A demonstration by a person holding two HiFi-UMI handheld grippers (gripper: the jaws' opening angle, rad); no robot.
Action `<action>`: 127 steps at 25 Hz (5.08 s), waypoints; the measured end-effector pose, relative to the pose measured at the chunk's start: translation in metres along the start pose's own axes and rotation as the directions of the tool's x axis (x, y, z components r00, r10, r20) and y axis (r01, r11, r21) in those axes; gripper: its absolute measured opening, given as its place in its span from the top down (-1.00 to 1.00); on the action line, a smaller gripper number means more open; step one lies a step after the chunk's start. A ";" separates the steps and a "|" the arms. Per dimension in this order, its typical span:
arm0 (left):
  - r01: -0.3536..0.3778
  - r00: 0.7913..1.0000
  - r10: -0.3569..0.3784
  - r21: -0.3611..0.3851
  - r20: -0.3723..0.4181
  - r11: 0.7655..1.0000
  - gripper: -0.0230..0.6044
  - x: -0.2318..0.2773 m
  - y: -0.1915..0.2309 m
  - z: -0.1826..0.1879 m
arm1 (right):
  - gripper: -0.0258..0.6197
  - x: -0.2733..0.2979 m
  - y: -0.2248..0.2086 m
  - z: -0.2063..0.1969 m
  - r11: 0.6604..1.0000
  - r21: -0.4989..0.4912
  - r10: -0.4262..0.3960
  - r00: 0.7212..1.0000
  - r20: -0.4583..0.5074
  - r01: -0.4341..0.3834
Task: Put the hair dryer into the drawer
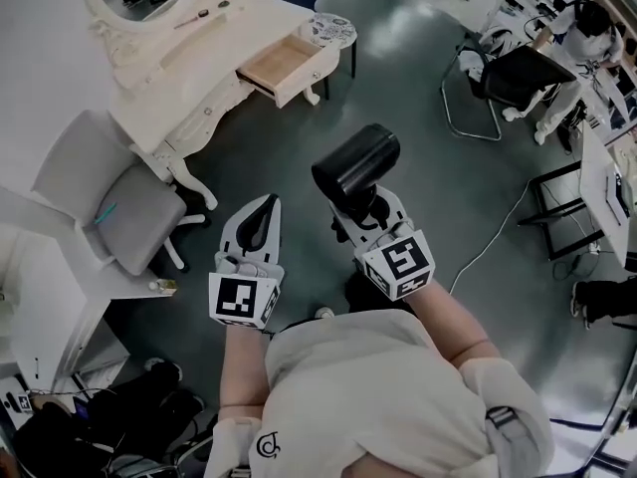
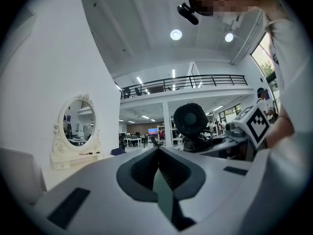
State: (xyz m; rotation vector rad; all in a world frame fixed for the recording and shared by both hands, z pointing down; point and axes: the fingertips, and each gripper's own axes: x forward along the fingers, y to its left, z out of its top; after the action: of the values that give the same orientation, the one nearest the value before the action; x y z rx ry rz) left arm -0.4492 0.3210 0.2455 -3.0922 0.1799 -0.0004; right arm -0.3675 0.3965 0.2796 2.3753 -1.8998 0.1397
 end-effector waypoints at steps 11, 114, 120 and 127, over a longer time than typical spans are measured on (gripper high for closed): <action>-0.168 0.985 0.168 -0.017 -0.035 0.986 0.89 0.122 0.065 -0.018 | 0.44 0.115 -0.101 -0.002 0.984 0.023 0.179 0.984 -0.009 -0.179; -0.908 0.414 0.856 -0.077 -0.308 0.411 0.89 0.459 0.373 -0.234 | 0.08 0.653 -0.335 -0.391 -0.091 -0.069 0.362 0.031 -0.932 -0.994; -0.876 0.470 0.827 -0.052 -0.308 0.479 0.89 0.473 0.377 -0.224 | 0.15 0.640 -0.328 -0.336 -0.064 -0.080 0.455 0.043 -0.890 -0.995; -0.844 0.514 0.797 -0.020 -0.317 0.537 0.89 0.481 0.398 -0.204 | 0.79 0.665 -0.321 -0.242 0.274 -0.078 0.586 0.231 -0.777 -0.958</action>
State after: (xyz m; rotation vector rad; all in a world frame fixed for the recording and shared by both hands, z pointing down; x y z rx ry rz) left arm -0.0179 -0.1384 0.4306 -2.7677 1.7357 -0.3980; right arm 0.0882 -0.1440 0.6013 0.5227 -2.1504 0.3270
